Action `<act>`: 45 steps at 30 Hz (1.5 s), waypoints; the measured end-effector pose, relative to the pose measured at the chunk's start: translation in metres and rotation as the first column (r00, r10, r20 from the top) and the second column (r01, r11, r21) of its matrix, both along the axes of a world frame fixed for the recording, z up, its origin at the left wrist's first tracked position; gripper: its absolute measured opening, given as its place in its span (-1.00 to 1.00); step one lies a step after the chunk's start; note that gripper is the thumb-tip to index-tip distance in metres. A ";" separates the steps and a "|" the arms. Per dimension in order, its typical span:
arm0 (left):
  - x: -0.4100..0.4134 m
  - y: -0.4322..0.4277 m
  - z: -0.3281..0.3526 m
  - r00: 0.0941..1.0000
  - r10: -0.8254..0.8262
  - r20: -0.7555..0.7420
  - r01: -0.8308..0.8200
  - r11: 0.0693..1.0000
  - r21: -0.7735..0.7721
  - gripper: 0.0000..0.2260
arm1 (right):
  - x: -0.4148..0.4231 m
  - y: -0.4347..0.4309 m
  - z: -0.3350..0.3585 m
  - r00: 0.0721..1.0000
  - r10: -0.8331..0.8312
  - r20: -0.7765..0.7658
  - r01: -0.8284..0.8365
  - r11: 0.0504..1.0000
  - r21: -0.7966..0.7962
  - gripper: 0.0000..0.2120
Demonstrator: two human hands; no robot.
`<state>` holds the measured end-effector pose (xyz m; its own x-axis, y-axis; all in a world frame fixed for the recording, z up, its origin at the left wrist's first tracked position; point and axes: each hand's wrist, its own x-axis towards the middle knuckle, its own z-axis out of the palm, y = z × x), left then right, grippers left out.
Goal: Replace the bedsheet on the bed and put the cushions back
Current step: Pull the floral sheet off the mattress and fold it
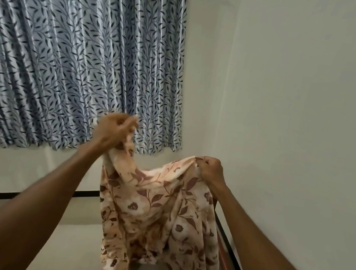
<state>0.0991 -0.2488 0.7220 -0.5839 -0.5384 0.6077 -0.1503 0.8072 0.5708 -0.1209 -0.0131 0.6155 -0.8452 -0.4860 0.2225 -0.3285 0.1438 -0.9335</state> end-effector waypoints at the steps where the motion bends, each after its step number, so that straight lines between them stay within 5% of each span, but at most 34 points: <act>1: -0.004 0.010 -0.001 0.989 -0.078 0.122 0.084 0.996 -0.043 -0.67 | 0.002 -0.005 0.003 0.999 0.034 -0.013 -0.034 0.999 0.003 -0.52; 4: -0.022 0.037 -0.015 0.885 -0.273 0.378 0.317 0.947 -0.057 -0.65 | 0.009 -0.018 0.009 0.993 0.111 -0.034 -0.111 0.994 0.016 -0.54; 8: -0.044 0.049 -0.043 0.761 -0.393 0.516 0.420 0.905 0.069 -0.45 | 0.022 -0.023 0.016 0.980 0.193 -0.049 -0.193 0.981 0.009 -0.68; 10: -0.052 0.056 -0.050 0.716 -0.414 0.562 0.453 0.888 0.077 -0.59 | 0.023 -0.026 0.015 0.976 0.209 -0.064 -0.209 0.978 0.009 -0.67; 15: -0.066 0.056 -0.048 0.754 -0.398 0.522 0.434 0.899 0.060 -0.86 | 0.029 -0.023 0.008 0.974 0.220 -0.051 -0.223 0.973 -0.057 -0.56; 18: -0.063 0.052 -0.035 0.791 -0.386 0.475 0.404 0.912 0.069 -0.88 | 0.030 -0.013 0.002 0.978 0.202 -0.041 -0.203 0.979 -0.027 -0.76; 26: -0.067 0.056 -0.024 0.776 -0.364 0.516 0.435 0.900 -0.019 -0.88 | 0.048 -0.003 -0.019 0.966 0.176 -0.191 -0.172 0.984 0.038 -0.76; 30: -0.066 0.053 -0.022 0.834 -0.350 0.427 0.392 0.920 -0.010 -0.89 | 0.043 -0.001 -0.047 0.791 0.008 -0.612 0.146 0.969 0.201 -0.84; 32: -0.065 0.050 -0.019 0.852 -0.342 0.396 0.363 0.931 0.023 -0.88 | 0.042 0.004 -0.055 0.765 -0.190 -0.615 0.313 0.945 0.098 -0.95; 34: -0.064 0.050 -0.016 0.851 -0.371 0.373 0.368 0.926 0.081 -0.87 | 0.041 0.006 -0.056 0.770 -0.300 -0.563 0.402 0.914 0.061 -0.81; 40: -0.063 0.058 -0.010 0.847 -0.458 0.270 0.382 0.877 0.290 -0.85 | 0.069 -0.023 -0.032 0.922 -0.176 -0.346 0.074 0.955 -0.288 -0.69; 45: -0.051 0.055 -0.003 0.820 -0.515 0.251 0.426 0.841 0.334 -0.81 | 0.067 -0.035 -0.033 0.921 0.041 -0.388 -0.103 0.985 -0.139 -0.50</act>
<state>0.0479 -0.1939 0.7185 -0.9405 -0.2539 0.2257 0.0017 0.6607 0.7506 -0.0540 -0.0485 0.5824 -0.6444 -0.4763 0.5982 -0.6686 -0.0287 -0.7430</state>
